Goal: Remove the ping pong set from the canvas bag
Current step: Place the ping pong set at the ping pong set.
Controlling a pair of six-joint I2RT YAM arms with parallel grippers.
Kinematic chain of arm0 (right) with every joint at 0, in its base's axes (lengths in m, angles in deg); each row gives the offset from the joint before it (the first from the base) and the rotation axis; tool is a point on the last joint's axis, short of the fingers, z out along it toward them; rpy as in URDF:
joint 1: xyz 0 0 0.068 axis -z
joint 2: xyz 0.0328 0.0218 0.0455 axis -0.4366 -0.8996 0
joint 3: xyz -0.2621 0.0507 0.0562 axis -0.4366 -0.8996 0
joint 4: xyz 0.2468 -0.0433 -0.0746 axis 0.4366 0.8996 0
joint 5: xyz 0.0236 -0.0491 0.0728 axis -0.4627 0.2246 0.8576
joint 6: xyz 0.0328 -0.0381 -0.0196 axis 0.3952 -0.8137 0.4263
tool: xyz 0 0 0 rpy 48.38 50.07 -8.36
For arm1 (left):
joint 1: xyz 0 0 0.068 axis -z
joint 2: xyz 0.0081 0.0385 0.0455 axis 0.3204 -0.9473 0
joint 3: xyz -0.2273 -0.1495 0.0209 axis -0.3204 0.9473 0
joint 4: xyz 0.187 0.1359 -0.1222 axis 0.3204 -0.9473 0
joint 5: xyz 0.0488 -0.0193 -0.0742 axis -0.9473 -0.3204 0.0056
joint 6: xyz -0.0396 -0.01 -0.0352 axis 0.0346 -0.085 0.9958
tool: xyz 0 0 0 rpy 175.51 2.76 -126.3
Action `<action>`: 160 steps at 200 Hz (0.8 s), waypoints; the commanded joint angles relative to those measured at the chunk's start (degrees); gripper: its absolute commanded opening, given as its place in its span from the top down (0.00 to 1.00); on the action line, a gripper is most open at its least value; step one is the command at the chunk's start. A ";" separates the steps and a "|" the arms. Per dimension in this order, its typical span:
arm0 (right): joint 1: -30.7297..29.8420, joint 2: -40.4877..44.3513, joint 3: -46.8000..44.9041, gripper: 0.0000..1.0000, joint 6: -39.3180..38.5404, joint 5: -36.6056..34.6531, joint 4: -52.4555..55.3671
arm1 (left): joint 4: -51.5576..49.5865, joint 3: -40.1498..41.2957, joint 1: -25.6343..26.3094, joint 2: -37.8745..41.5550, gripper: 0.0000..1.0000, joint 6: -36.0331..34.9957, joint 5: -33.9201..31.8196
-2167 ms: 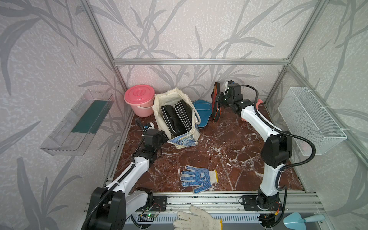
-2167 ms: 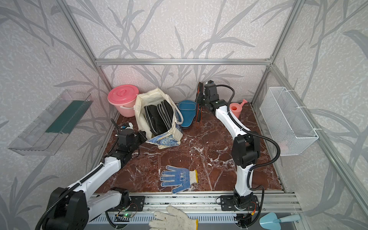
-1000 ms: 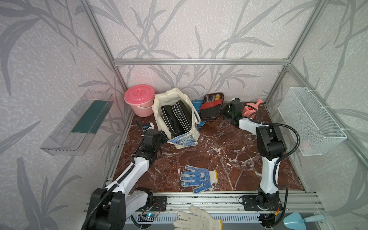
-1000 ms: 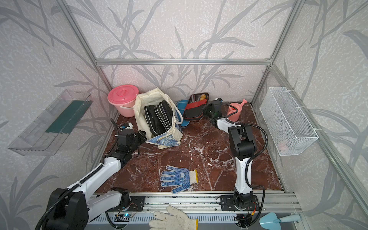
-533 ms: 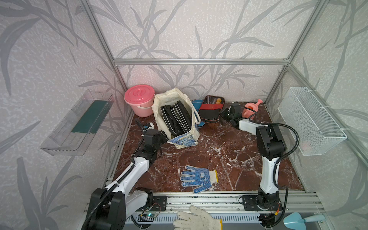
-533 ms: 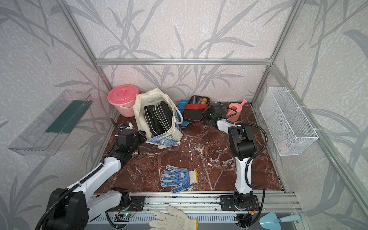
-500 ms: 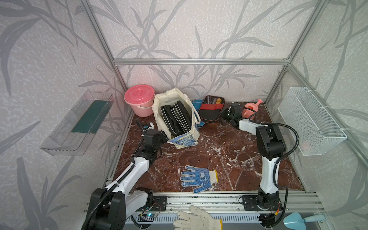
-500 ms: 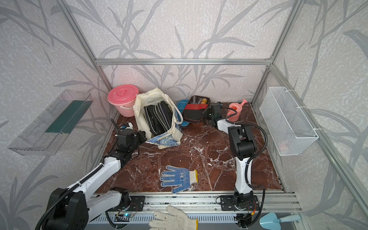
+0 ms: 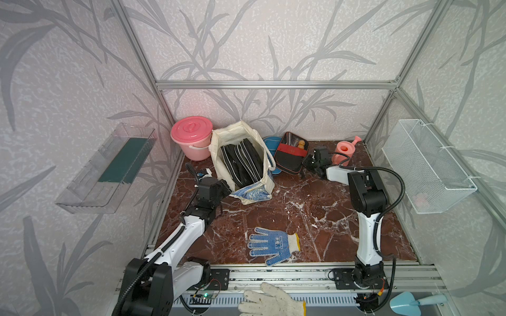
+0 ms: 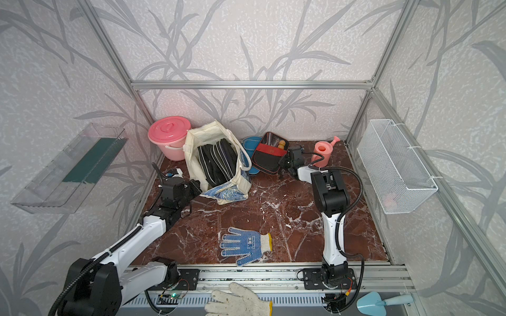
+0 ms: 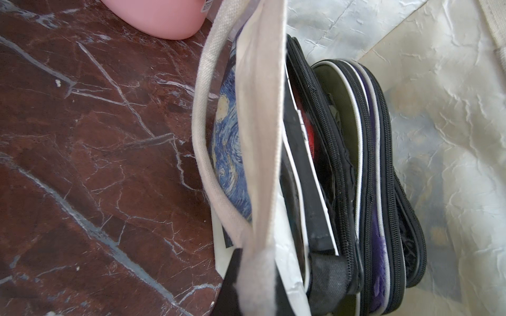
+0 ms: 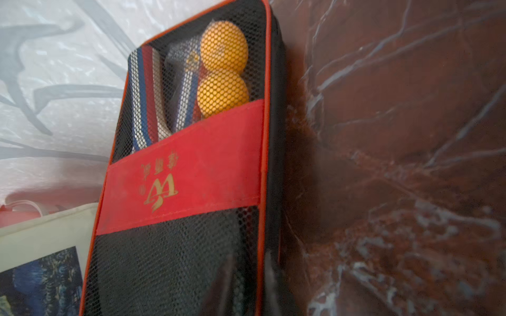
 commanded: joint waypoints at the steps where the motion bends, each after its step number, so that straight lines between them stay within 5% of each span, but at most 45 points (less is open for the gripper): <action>1: -0.21 1.02 -1.36 0.61 -1.23 1.06 -0.83 | -1.98 -0.54 0.11 0.58 1.00 -1.09 -0.06; 61: 0.16 7.67 -3.52 0.17 -4.89 0.71 0.28 | -2.08 -0.59 0.12 0.60 1.00 -0.93 -0.11; 160: -2.01 18.43 0.67 0.06 -16.21 3.83 10.49 | -3.14 -0.75 0.11 1.30 1.00 -1.35 -0.08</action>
